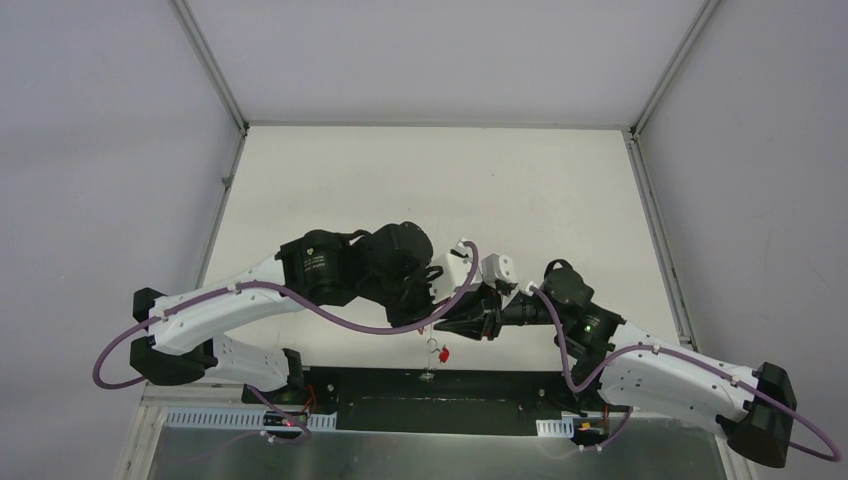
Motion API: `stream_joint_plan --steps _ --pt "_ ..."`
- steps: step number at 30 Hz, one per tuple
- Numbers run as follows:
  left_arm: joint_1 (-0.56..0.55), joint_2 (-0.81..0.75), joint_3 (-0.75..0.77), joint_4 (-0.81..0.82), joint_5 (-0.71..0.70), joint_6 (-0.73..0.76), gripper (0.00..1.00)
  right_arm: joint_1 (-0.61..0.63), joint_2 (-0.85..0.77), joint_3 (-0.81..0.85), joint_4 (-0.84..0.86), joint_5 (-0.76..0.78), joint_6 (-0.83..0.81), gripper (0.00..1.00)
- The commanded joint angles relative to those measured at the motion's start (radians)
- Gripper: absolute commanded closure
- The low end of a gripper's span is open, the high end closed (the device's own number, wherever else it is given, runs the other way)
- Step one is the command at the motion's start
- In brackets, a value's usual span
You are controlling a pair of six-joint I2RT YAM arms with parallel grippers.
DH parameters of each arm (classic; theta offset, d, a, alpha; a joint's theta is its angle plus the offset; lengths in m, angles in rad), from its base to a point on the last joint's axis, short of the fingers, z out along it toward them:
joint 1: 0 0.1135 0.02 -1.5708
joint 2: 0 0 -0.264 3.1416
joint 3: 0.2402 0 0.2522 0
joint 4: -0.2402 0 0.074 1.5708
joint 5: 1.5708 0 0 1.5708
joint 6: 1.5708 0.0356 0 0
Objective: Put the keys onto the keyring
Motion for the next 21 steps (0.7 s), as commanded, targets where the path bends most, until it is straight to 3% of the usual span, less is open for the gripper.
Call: stream_joint_plan --steps 1,13,15,21 --pt "0.008 -0.033 -0.003 0.054 0.005 -0.009 1.0 0.005 -0.03 0.018 0.053 0.008 -0.013 0.77" --pt "0.007 -0.024 -0.004 0.06 0.019 -0.008 1.0 0.005 0.034 0.046 0.064 -0.009 -0.02 0.91" --pt "0.007 -0.025 -0.008 0.06 0.017 -0.008 1.0 0.005 0.042 0.053 0.065 -0.01 -0.021 0.99" --pt "0.007 -0.046 -0.024 0.072 0.01 -0.009 1.0 0.005 0.039 0.054 0.065 -0.008 -0.018 1.0"
